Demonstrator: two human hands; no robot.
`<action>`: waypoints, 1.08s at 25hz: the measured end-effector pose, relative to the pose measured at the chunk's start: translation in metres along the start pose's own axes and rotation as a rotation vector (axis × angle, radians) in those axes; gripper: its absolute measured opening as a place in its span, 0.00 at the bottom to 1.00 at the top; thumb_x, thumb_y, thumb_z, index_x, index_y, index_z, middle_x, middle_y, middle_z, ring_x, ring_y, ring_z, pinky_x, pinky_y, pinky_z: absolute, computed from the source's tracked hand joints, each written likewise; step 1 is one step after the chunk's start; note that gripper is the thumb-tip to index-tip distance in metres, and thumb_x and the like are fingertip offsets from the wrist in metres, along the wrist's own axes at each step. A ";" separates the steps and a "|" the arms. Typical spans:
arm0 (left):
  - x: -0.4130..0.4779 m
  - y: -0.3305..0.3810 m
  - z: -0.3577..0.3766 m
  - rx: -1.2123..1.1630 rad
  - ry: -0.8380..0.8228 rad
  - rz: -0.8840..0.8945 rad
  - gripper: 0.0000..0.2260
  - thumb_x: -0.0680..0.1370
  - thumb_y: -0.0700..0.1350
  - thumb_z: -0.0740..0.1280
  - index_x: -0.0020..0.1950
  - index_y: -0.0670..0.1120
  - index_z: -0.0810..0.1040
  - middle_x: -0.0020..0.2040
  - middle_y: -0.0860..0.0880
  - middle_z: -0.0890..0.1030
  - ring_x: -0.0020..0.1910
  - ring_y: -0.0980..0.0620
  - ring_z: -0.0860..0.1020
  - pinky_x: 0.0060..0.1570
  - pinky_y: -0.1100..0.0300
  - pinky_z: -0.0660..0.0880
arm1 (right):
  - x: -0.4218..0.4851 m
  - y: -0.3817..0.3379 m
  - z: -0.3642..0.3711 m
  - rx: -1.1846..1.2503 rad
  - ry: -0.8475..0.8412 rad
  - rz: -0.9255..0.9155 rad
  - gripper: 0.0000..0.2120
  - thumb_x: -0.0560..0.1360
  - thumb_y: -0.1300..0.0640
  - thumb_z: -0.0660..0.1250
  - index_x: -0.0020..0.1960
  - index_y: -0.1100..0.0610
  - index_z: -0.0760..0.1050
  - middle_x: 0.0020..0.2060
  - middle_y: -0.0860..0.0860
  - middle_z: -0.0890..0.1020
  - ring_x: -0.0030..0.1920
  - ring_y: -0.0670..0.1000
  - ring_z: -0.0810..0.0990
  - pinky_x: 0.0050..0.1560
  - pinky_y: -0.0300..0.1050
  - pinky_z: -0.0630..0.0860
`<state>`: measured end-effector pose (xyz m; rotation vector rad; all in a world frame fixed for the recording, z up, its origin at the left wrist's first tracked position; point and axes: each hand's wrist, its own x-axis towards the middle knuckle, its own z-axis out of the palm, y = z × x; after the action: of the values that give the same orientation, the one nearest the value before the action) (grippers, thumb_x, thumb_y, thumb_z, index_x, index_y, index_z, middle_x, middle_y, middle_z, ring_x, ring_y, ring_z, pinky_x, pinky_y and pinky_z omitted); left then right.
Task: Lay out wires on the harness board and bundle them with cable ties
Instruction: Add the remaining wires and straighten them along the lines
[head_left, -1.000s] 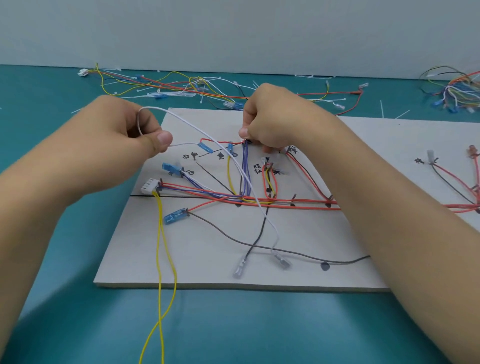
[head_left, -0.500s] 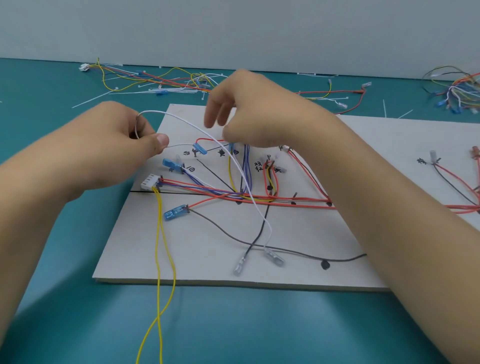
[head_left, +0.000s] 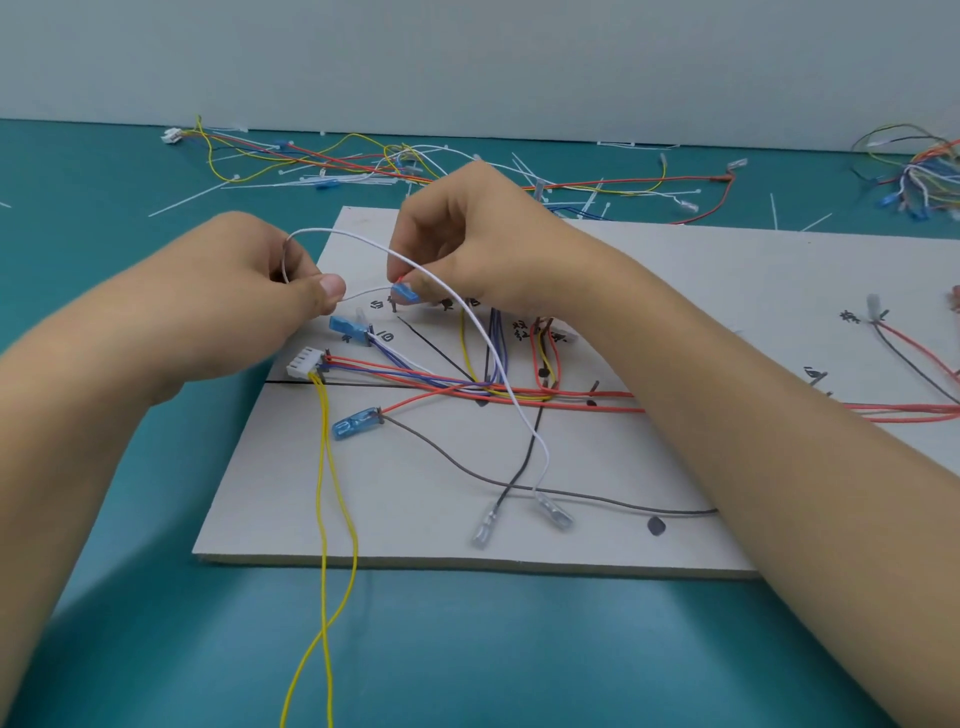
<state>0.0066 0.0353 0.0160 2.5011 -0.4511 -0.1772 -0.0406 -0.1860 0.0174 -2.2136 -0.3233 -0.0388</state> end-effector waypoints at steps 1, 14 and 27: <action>-0.001 0.002 0.001 0.001 -0.002 0.000 0.16 0.80 0.56 0.70 0.37 0.48 0.80 0.33 0.45 0.82 0.30 0.46 0.74 0.35 0.55 0.69 | -0.001 0.001 -0.001 0.017 -0.020 0.001 0.03 0.71 0.68 0.75 0.44 0.63 0.84 0.33 0.53 0.85 0.32 0.43 0.80 0.36 0.38 0.77; -0.003 0.002 0.000 -0.022 0.025 0.121 0.12 0.78 0.54 0.72 0.37 0.50 0.80 0.23 0.55 0.73 0.22 0.56 0.68 0.30 0.60 0.64 | -0.002 -0.003 -0.001 -0.009 0.011 0.083 0.05 0.76 0.62 0.73 0.48 0.64 0.84 0.41 0.59 0.87 0.37 0.45 0.80 0.41 0.43 0.78; -0.015 -0.001 -0.033 0.025 -0.051 0.470 0.09 0.68 0.64 0.74 0.47 0.66 0.85 0.29 0.55 0.78 0.24 0.48 0.70 0.28 0.56 0.75 | 0.005 -0.008 0.019 -0.111 0.101 0.185 0.01 0.73 0.59 0.73 0.43 0.55 0.83 0.32 0.49 0.86 0.34 0.44 0.82 0.44 0.44 0.80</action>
<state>0.0004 0.0586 0.0435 2.3418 -1.0478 -0.0488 -0.0389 -0.1655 0.0128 -2.3336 -0.0604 -0.0693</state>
